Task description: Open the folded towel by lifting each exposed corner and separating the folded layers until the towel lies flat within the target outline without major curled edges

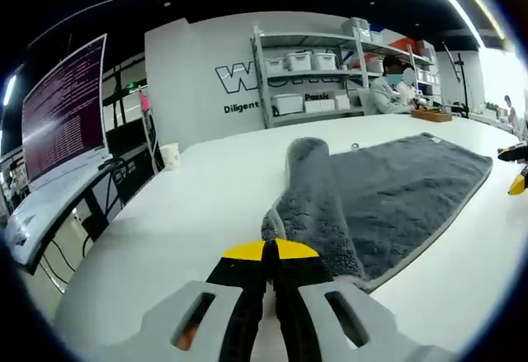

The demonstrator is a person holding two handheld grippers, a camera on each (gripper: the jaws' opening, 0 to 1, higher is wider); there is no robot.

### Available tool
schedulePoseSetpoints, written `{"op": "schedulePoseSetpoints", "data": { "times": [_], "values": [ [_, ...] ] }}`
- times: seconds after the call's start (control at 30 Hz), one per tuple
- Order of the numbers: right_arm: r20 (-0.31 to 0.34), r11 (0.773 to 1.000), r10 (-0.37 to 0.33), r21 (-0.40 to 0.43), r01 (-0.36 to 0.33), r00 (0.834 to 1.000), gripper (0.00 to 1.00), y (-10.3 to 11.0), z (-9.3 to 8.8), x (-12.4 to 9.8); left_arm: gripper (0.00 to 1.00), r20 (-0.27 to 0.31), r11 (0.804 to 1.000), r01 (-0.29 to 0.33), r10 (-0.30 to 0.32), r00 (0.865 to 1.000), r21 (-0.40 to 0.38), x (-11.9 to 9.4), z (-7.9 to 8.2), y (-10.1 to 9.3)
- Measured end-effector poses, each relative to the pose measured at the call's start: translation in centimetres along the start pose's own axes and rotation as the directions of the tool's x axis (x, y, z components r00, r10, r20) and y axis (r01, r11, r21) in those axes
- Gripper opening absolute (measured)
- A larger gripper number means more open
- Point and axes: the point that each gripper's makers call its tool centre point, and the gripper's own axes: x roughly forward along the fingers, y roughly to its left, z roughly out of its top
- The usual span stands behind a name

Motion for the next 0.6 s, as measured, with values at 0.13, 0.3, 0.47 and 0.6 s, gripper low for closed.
{"op": "schedulePoseSetpoints", "data": {
  "times": [0.13,0.3,0.47,0.6],
  "values": [
    [-0.003,1.0,0.003,-0.01,-0.003,1.0,0.99,0.2,0.2,0.1,0.01,-0.033,0.999,-0.04,0.04,0.999,0.009,-0.3,-1.4,1.5],
    [-0.008,1.0,0.011,-0.022,-0.011,1.0,0.99,0.6,0.3,0.3,0.01,-0.065,0.999,-0.053,0.053,0.996,0.012,-0.5,-2.6,2.3],
    [-0.016,0.999,0.015,-0.033,-0.016,1.0,0.99,0.8,0.4,0.5,0.02,-0.096,0.998,-0.063,0.065,0.993,0.025,-0.8,-3.8,2.6],
    [-0.016,0.999,0.016,-0.037,-0.016,1.0,0.99,0.9,0.5,0.5,0.02,-0.124,0.997,-0.067,0.072,0.99,0.045,-0.8,-4.6,2.7]
  ]
}}
